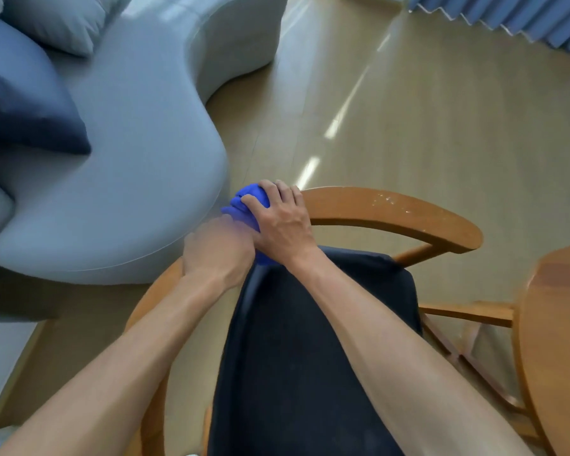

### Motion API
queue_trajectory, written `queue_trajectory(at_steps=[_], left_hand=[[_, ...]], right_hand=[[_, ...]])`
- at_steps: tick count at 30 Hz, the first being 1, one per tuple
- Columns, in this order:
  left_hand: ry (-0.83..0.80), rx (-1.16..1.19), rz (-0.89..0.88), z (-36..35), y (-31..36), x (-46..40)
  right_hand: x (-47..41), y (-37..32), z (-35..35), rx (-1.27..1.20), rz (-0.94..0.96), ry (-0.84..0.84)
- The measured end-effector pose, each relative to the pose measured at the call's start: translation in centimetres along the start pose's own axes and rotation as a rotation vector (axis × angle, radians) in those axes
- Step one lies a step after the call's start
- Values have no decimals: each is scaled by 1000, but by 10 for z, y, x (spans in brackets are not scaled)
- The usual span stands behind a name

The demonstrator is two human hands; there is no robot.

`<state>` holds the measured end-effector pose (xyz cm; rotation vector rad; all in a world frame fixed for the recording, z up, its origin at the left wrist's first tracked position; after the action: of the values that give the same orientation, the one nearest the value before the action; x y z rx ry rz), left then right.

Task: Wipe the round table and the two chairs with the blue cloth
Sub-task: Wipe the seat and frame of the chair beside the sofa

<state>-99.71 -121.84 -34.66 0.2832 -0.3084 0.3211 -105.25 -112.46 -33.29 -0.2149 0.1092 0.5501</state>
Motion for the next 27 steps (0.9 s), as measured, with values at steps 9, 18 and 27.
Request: queue_trajectory(at_steps=[9,18,27], left_hand=[[37,-187,-49,-23,23,-37],[80,-171,-84,-19,27,-35],[87,-206,-72,-20,28,-36]], right_hand=[[65,184,57,39,-384,227],[155,294,87,-69,-1044,408],[25,106,33,-129,-496,316]])
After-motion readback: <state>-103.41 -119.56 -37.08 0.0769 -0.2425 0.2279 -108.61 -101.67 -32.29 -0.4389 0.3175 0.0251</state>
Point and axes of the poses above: each hand's wrist, its own x-axis away from the middle knuckle, its own z-axis out of the back of the hand, y = z × x, the point moved 7 cm from there along -x, towards the middle knuckle, and after that the axes turned 1 degree about -z, right-handed, at the moved point
